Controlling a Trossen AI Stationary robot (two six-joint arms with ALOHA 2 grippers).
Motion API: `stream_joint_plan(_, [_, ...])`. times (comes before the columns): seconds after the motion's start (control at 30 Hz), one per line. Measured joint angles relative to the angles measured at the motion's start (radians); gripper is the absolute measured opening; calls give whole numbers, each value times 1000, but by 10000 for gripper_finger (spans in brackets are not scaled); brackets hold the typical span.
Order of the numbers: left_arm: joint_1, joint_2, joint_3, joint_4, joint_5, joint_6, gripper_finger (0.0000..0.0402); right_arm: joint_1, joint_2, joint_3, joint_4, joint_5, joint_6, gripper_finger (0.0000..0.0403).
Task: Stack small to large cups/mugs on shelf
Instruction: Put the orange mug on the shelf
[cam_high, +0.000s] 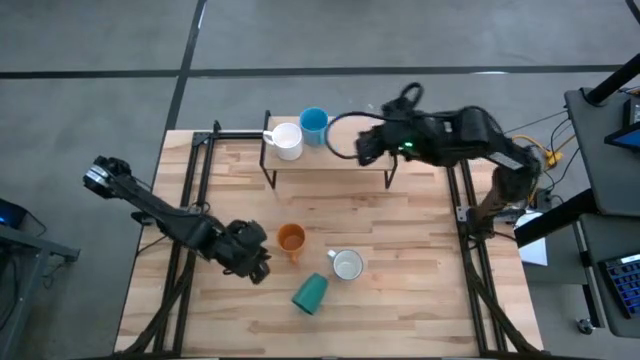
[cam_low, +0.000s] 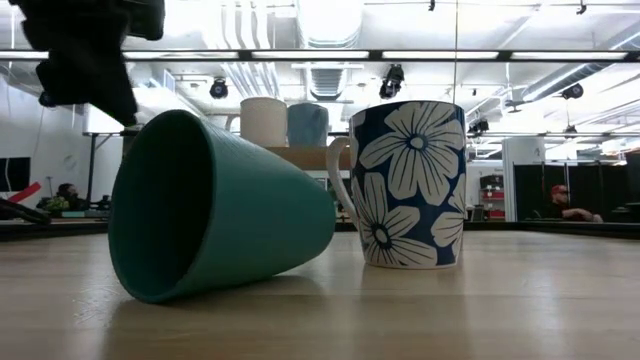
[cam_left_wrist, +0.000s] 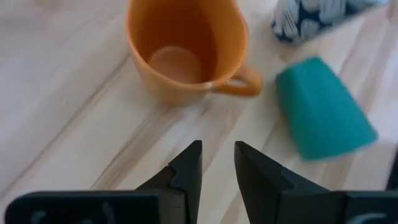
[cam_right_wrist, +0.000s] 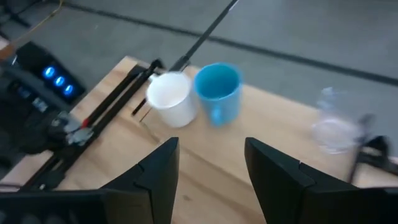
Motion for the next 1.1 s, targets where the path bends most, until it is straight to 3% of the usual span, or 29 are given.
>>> stream_joint_plan(0.17, [1,66,59,94,-103,-120,80,19,-75,0,-92,93,22,176])
stream_joint_plan(0.33, [14,179,121,268,-177,-238,90,48,-137,0,-164,74,-85,193])
stream_joint_plan(0.47, [26,304,218,404,-137,-262,121,81,-189,-9,-164,16,-224,219])
stream_joint_plan(0.53, [38,368,285,355,-65,-280,139,97,-217,-9,-164,14,-268,234])
stream_joint_plan(0.63, [53,444,396,130,25,-356,156,115,-261,-10,-164,13,-295,255])
stream_joint_plan(0.77, [52,496,548,-281,36,-504,159,117,-305,-11,-164,13,-304,276])
stream_joint_plan(0.83, [52,503,605,-411,39,-574,160,117,-324,-11,-164,13,-305,284])
stream_joint_plan(1.1, [53,523,710,-397,41,-741,160,117,-352,-11,-164,13,-345,298])
